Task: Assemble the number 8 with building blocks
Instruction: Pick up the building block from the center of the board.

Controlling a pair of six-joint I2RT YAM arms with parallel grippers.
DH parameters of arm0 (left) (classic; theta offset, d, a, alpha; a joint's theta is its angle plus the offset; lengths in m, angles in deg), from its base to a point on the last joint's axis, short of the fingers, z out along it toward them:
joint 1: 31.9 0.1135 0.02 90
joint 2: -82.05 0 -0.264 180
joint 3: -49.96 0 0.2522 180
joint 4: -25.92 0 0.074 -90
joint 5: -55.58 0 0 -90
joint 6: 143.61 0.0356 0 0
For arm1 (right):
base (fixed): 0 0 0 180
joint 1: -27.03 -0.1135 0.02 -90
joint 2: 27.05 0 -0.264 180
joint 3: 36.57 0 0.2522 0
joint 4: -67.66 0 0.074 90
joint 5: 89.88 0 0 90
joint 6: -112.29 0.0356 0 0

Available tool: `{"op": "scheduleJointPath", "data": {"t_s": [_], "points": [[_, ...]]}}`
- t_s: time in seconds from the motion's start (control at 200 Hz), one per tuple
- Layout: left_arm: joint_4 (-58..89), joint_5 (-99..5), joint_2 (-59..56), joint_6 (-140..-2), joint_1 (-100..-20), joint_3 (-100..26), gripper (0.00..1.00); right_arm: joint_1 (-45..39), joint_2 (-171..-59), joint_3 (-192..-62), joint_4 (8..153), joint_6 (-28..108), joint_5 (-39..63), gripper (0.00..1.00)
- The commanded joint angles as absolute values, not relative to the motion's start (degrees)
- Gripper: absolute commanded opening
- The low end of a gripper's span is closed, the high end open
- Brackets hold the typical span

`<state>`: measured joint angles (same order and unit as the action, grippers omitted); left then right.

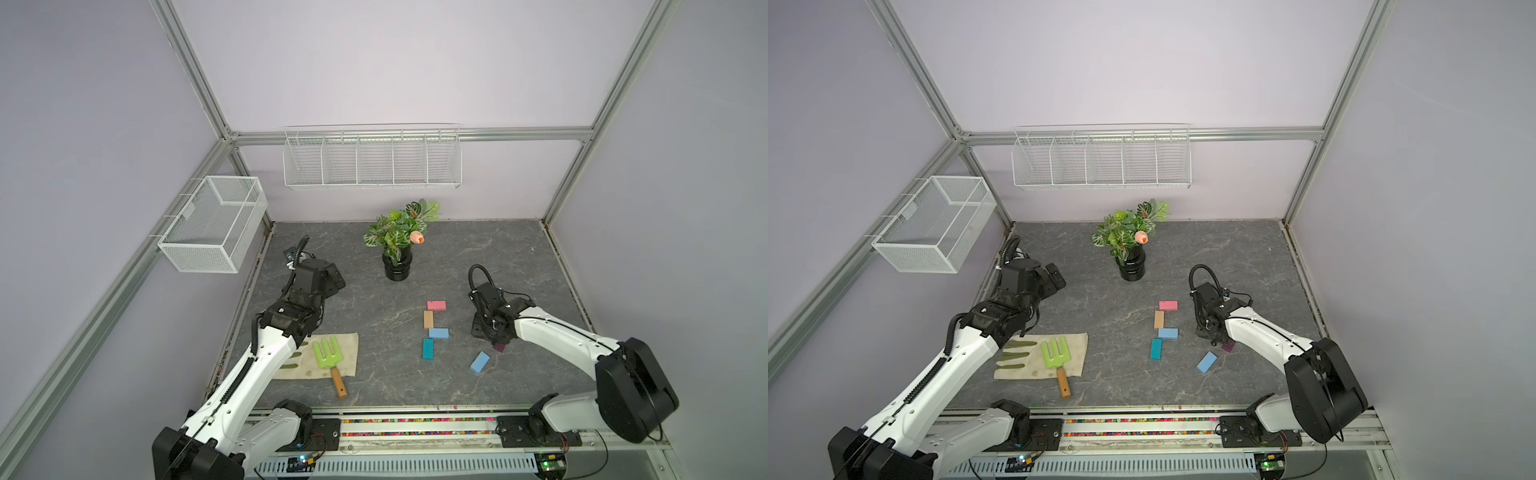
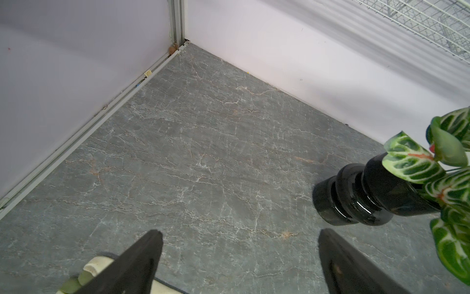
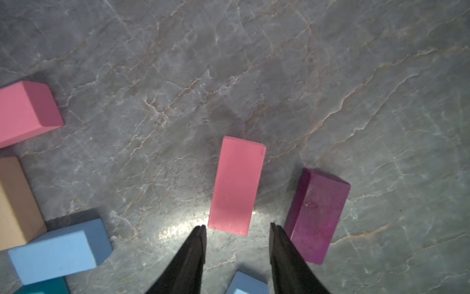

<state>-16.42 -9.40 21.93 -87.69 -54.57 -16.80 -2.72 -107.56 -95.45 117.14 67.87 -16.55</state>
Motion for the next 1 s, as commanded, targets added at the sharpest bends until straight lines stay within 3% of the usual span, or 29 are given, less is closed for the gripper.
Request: {"op": "scheduleJointPath", "data": {"t_s": [0.0, 0.325, 0.535, 0.84, 0.995], "points": [[-16.32, -9.24, 23.18, -88.85, -54.85, -15.81, 1.0, -2.39, -109.08, -95.02, 114.57, 70.79, -16.16, 0.46], [-16.14, -9.45, 23.09, -88.78, -54.88, -15.57, 0.99, -1.9, -112.59, -94.37, 112.46, 73.42, -15.62, 0.51], [-16.01, -9.36, 22.99, -88.76, -54.92, -15.32, 0.99, -1.79, -115.28, -94.76, 111.92, 73.44, -15.26, 0.44], [-15.92, -9.19, 22.56, -88.78, -54.85, -15.48, 1.0, -1.66, -116.99, -94.88, 112.17, 71.37, -14.82, 0.07], [-16.18, -9.01, 22.74, -89.05, -54.88, -15.0, 0.99, -1.7, -115.32, -96.3, 113.43, 68.2, -15.3, 0.07]]}}
